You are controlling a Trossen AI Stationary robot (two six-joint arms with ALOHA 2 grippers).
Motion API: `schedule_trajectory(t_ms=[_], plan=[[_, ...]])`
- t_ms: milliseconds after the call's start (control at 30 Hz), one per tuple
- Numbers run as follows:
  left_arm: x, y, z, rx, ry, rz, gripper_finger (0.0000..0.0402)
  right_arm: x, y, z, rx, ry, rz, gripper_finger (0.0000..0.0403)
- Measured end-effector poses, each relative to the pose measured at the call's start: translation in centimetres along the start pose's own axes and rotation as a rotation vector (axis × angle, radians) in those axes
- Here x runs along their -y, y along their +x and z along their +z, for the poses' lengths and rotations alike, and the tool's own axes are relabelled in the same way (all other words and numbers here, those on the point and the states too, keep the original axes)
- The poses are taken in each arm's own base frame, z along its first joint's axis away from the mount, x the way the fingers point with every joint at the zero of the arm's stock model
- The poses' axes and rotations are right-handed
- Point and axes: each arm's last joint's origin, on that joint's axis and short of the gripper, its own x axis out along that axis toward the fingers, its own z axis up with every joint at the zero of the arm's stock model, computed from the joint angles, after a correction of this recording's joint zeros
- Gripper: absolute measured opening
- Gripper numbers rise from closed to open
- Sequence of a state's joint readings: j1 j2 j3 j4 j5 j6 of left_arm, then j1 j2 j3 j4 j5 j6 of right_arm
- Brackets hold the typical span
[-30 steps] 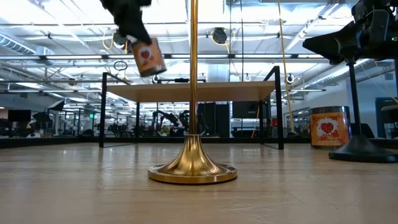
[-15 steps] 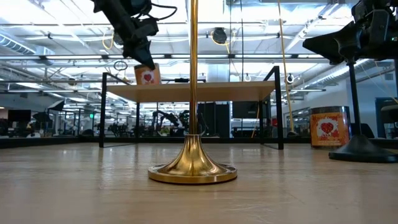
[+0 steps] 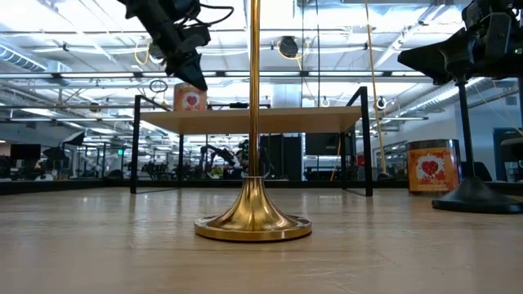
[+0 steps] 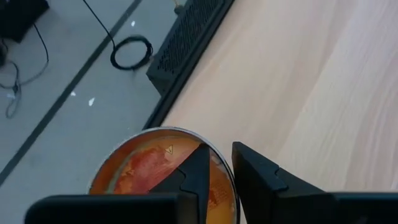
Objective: Pick & Place candle stick holders
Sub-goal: Put the orange scented candle on the shelf
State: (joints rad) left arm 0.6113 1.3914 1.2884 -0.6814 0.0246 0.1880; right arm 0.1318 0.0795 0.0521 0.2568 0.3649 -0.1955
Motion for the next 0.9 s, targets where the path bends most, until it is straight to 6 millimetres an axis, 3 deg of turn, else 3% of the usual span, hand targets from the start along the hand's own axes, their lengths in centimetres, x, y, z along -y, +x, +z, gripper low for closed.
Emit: schedule_trajectory(t_ms=[433, 700, 833, 900], plan=[[0.5, -1.0, 1.4, 0.144, 0.086, 0.035, 0.0074, 0.0, 0.0, 0.2, 0.016, -0.002, -0.003, 0.0075], [2.3, -5.7, 2.0, 0.324, 0.142, 0.020, 0.0074, 0.1, 0.4, 1.5, 0.148, 0.057, -0.025, 0.0075], [3.4, -8.6, 1.8, 0.397, 0.193, -0.005, 0.0074, -0.5, 1.2, 0.9, 0.066, 0.033, 0.061, 0.0075], [3.9, -9.9, 1.5, 0.432, 0.197, -0.021, 0.0074, -0.6, 1.9, 1.8, 0.053, 0.041, 0.071, 0.0075]])
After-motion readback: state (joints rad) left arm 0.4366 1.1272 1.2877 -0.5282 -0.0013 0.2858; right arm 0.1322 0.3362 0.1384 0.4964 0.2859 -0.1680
